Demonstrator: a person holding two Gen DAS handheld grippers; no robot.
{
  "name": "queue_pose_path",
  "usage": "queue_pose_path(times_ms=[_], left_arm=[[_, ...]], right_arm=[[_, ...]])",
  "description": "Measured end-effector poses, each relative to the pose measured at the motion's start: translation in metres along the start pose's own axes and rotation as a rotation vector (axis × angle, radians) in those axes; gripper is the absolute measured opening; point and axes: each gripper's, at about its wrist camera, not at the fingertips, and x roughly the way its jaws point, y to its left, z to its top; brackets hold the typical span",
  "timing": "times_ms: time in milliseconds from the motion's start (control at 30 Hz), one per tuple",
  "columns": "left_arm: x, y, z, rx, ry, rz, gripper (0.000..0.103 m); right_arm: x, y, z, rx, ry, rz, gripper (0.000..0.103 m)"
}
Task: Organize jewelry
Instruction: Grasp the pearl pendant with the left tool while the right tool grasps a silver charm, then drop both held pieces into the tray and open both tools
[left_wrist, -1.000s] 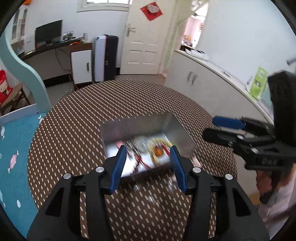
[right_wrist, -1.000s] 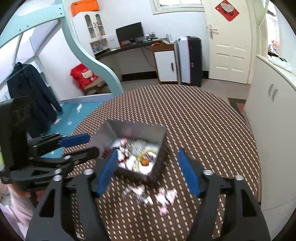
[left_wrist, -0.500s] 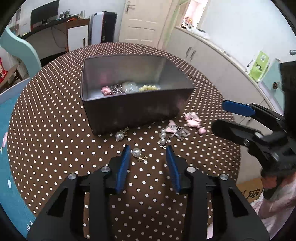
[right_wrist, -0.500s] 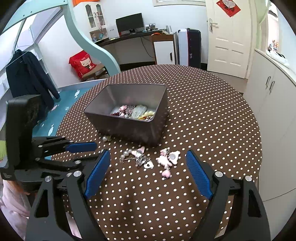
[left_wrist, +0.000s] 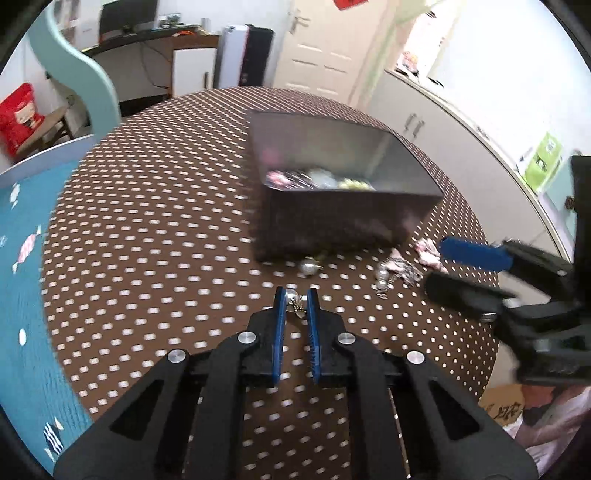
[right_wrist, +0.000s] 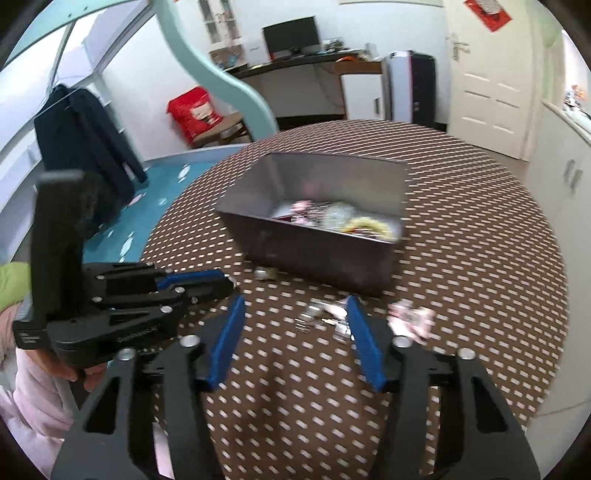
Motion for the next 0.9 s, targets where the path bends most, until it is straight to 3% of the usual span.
queue_pose_path(times_ms=[167, 233, 433, 533, 900], left_arm=[[-0.014, 0.018, 0.002, -0.037, -0.024, -0.006, 0.011], [-0.016, 0.025, -0.001, -0.043, -0.024, -0.014, 0.011], [-0.020, 0.040, 0.000, -0.040, -0.017, -0.042, 0.011], [-0.019, 0.042, 0.001, -0.021, -0.008, -0.039, 0.011], [-0.034, 0.030, 0.020, -0.010, -0.078, -0.074, 0.011]], right_arm=[[0.040, 0.020, 0.013, -0.025, 0.065, -0.020, 0.029], [0.052, 0.025, 0.016, -0.022, 0.084, -0.031, 0.029], [0.072, 0.037, 0.019, -0.047, 0.102, -0.146, 0.029], [0.077, 0.047, 0.018, -0.106, 0.080, -0.209, 0.020], [0.056, 0.031, 0.016, -0.047, 0.053, -0.142, 0.019]])
